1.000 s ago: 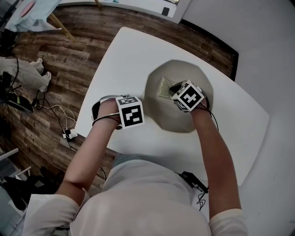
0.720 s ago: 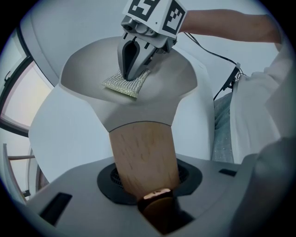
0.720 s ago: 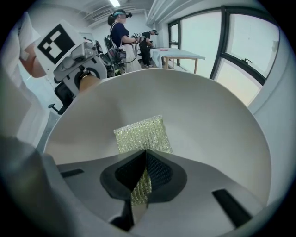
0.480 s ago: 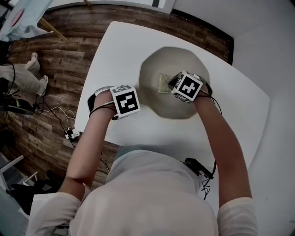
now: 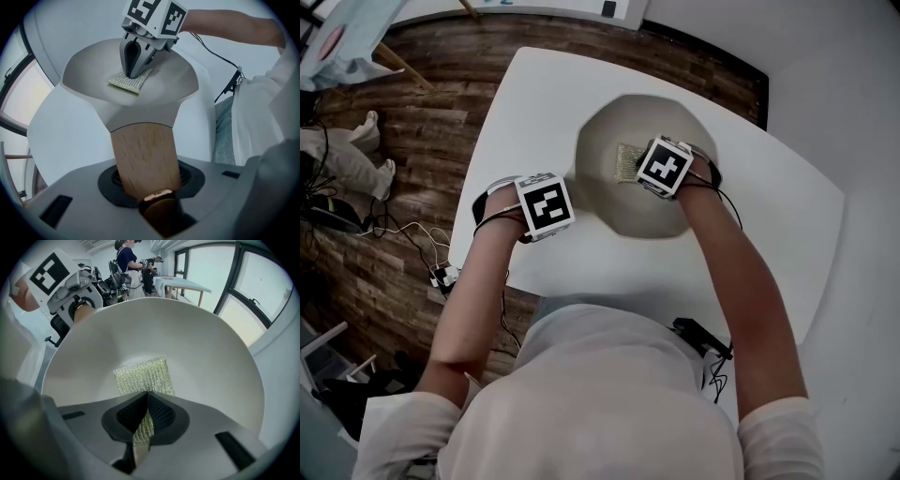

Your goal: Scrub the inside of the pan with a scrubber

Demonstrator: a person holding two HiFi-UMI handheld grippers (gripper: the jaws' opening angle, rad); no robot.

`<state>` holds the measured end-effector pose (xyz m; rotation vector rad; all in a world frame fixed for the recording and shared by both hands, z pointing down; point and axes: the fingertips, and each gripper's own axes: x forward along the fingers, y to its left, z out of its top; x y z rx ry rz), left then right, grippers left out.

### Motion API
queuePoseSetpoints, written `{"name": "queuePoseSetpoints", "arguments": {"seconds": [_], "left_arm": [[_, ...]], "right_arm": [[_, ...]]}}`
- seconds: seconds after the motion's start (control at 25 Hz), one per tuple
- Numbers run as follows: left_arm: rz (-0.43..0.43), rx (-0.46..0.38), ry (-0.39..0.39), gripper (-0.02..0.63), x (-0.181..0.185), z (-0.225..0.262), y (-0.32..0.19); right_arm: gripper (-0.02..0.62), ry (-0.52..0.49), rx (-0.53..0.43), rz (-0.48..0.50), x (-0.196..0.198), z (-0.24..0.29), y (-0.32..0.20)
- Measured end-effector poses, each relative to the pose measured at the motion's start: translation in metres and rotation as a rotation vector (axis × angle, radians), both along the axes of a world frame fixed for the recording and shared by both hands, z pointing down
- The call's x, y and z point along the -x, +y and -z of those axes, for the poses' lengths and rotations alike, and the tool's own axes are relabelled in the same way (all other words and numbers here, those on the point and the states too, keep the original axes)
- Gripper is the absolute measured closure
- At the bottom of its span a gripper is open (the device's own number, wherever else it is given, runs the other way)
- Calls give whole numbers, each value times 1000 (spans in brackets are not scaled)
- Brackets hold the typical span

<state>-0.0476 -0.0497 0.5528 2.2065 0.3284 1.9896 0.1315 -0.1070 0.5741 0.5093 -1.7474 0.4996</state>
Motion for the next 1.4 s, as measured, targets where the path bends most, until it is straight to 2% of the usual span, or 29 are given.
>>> {"name": "queuePoseSetpoints", "arguments": {"seconds": [0.12, 0.28, 0.76, 1.12, 1.4], "left_arm": [[7, -8, 21, 441, -1, 2, 1], [25, -65, 48, 390, 1, 8, -6], [37, -178, 50, 385, 10, 23, -8], [114, -285, 56, 387, 31, 36, -23], [210, -291, 97, 388, 49, 56, -17]], "right_arm": [[572, 15, -12, -3, 0, 2, -1], [572, 21, -18, -18, -1, 2, 1], [572, 60, -40, -15, -1, 2, -8], [572, 94, -141, -3, 2, 4, -13], [572, 104, -147, 6, -2, 5, -7]]}}
